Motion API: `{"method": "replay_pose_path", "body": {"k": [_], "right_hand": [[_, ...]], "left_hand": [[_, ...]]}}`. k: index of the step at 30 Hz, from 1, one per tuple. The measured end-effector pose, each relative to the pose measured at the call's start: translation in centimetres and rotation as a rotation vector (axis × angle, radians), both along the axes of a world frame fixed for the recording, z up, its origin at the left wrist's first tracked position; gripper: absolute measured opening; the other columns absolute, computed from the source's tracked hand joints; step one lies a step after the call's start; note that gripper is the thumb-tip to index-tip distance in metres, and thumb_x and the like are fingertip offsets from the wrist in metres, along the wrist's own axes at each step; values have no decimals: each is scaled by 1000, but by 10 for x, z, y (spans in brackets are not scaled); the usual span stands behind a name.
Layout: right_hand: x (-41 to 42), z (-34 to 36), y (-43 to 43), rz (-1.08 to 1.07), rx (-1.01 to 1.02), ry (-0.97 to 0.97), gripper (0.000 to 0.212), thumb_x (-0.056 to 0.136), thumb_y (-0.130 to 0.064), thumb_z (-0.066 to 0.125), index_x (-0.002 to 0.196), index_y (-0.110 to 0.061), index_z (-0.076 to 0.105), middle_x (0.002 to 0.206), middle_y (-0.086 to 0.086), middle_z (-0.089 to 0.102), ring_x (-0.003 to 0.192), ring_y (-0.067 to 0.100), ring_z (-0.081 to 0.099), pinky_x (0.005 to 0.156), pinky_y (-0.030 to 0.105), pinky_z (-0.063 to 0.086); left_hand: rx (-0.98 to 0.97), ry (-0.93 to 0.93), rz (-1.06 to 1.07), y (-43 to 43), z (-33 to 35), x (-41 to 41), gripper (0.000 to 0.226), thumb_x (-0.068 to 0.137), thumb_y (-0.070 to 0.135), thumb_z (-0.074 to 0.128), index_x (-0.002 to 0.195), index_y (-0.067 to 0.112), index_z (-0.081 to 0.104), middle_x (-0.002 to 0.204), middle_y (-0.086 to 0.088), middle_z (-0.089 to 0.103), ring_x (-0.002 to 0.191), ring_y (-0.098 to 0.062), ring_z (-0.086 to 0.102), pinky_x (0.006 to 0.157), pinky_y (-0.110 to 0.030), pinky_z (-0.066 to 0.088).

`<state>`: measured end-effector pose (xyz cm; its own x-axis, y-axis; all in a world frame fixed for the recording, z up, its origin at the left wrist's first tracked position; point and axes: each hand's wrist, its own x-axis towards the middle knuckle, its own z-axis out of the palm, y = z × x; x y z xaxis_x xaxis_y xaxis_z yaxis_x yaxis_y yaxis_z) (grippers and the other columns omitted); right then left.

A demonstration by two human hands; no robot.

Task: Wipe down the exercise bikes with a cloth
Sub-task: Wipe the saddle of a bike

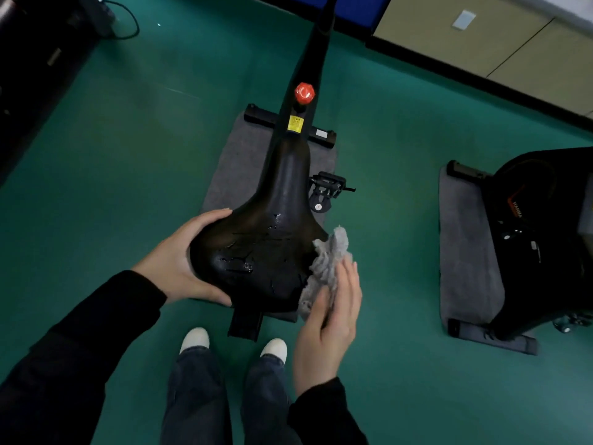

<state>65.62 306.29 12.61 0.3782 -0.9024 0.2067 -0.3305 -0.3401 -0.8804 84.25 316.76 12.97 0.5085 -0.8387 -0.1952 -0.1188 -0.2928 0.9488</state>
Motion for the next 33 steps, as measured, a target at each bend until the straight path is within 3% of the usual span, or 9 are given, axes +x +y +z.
{"method": "replay_pose_path", "body": {"k": [7, 10, 13, 15, 19, 22, 24, 29, 33], "right_hand": [[-3, -8, -4, 369, -393, 124, 41, 90, 3, 41, 129, -6, 49, 139, 12, 47, 137, 31, 36, 112, 56, 27], [-1, -2, -20, 229, -256, 113, 37, 93, 0, 39, 127, -4, 53, 135, 12, 51, 133, 24, 42, 114, 43, 29], [21, 14, -32, -37, 36, 151, 31, 96, -6, 45, 123, -4, 59, 122, 5, 59, 118, 20, 54, 103, 23, 38], [36, 22, -32, -67, 12, 230, 29, 95, -5, 48, 122, -5, 60, 119, 5, 61, 115, 22, 56, 98, 15, 36], [40, 28, 6, 165, -290, 322, 33, 93, 0, 47, 123, -3, 60, 132, 10, 57, 130, 22, 47, 109, 39, 37], [11, 21, 25, 401, -360, 314, 42, 91, 6, 46, 131, -5, 54, 141, 7, 48, 139, 21, 35, 112, 47, 32], [3, 24, 19, 427, -342, 311, 46, 90, 9, 46, 133, -6, 52, 144, 6, 45, 140, 20, 33, 113, 45, 31], [60, 42, -16, 101, -77, 342, 36, 93, 0, 50, 128, -4, 56, 135, 11, 55, 130, 22, 48, 110, 31, 32], [92, 48, 9, 364, -223, 439, 41, 88, 5, 46, 126, -4, 57, 139, 13, 50, 137, 23, 37, 115, 32, 25]], "left_hand": [[5, -32, 2, 2, -3, 0, 118, 23, 29, 96, 128, 35, 41, 135, 10, 48, 119, 12, 44, 99, -4, 30], [-11, -27, 9, 2, -1, 0, 112, 26, 43, 89, 127, 38, 41, 136, 9, 46, 123, 6, 43, 103, -8, 28], [-24, -21, 19, 3, -2, 0, 110, 28, 46, 85, 127, 39, 40, 138, 8, 45, 127, 4, 40, 106, -11, 28], [-17, -19, 33, 4, -4, -1, 112, 27, 48, 85, 128, 40, 38, 139, 10, 44, 129, 1, 39, 106, -13, 28], [-14, 2, 96, 9, -6, -7, 115, 26, 51, 82, 130, 41, 34, 138, 13, 43, 128, 1, 39, 104, -12, 29], [-12, 4, 150, 13, -9, -14, 117, 27, 52, 85, 131, 40, 34, 139, 11, 44, 130, -2, 40, 107, -21, 31], [-7, 3, 175, 14, -11, -18, 120, 27, 51, 90, 132, 40, 33, 140, 10, 43, 130, -3, 39, 110, -25, 31], [-19, 11, 197, 14, -16, -18, 114, 30, 56, 81, 133, 41, 33, 140, 11, 43, 130, -2, 39, 107, -21, 30], [-28, 36, 175, 15, -21, -15, 114, 30, 55, 83, 132, 39, 34, 139, 10, 44, 131, -5, 39, 110, -32, 32]]}}
